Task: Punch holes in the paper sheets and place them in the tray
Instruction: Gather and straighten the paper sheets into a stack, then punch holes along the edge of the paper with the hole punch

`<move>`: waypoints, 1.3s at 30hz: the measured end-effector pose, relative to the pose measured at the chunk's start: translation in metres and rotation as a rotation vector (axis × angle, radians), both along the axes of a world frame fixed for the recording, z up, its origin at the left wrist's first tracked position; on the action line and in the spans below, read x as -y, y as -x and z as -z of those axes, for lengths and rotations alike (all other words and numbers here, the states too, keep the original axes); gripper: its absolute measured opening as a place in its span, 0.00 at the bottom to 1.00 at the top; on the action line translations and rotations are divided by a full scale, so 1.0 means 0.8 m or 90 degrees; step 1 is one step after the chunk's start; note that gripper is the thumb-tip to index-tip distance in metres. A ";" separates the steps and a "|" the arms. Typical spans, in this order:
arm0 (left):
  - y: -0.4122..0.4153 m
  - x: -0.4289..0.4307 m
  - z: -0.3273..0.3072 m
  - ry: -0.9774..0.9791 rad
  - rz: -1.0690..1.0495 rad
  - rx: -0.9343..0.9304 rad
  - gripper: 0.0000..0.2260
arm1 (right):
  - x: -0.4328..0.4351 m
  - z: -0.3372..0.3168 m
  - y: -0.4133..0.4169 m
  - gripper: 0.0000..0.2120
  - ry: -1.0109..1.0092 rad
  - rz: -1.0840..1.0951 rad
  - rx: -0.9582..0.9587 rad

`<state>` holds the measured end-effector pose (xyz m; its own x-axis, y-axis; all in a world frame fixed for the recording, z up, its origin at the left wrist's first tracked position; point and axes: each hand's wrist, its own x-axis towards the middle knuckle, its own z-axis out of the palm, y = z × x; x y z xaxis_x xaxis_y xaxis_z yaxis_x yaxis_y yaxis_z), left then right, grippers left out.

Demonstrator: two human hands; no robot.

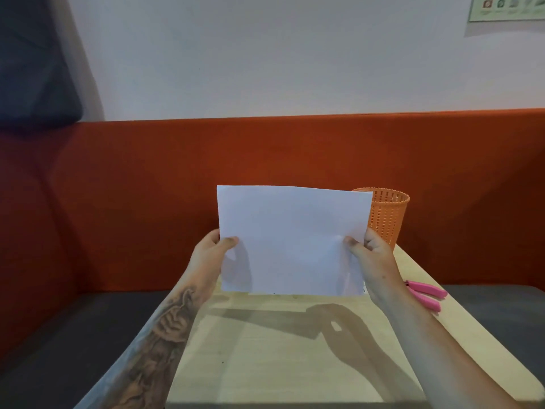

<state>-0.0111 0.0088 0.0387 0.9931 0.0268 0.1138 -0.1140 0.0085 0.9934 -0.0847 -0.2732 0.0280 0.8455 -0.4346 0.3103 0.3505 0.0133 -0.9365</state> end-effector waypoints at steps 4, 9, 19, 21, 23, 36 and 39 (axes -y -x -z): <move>0.004 0.010 0.015 0.012 -0.025 0.020 0.05 | 0.001 0.012 -0.005 0.11 -0.001 -0.006 0.000; 0.008 0.015 0.045 0.013 -0.040 0.005 0.05 | 0.004 0.040 -0.006 0.14 -0.007 -0.019 -0.053; -0.003 0.013 0.046 -0.096 -0.035 0.020 0.05 | 0.014 0.055 -0.002 0.11 0.065 -0.061 -0.163; -0.013 0.010 0.037 -0.106 -0.035 0.058 0.04 | 0.019 0.052 -0.004 0.09 0.073 -0.054 -0.177; -0.022 0.008 0.035 -0.068 -0.047 0.082 0.05 | 0.022 0.054 -0.008 0.08 0.029 -0.038 -0.165; 0.004 0.091 0.068 0.110 0.218 -0.112 0.23 | -0.027 0.062 -0.027 0.08 -0.141 -0.088 -0.157; -0.003 0.107 0.072 0.090 0.153 -0.101 0.17 | -0.032 0.072 -0.030 0.08 -0.120 -0.079 -0.172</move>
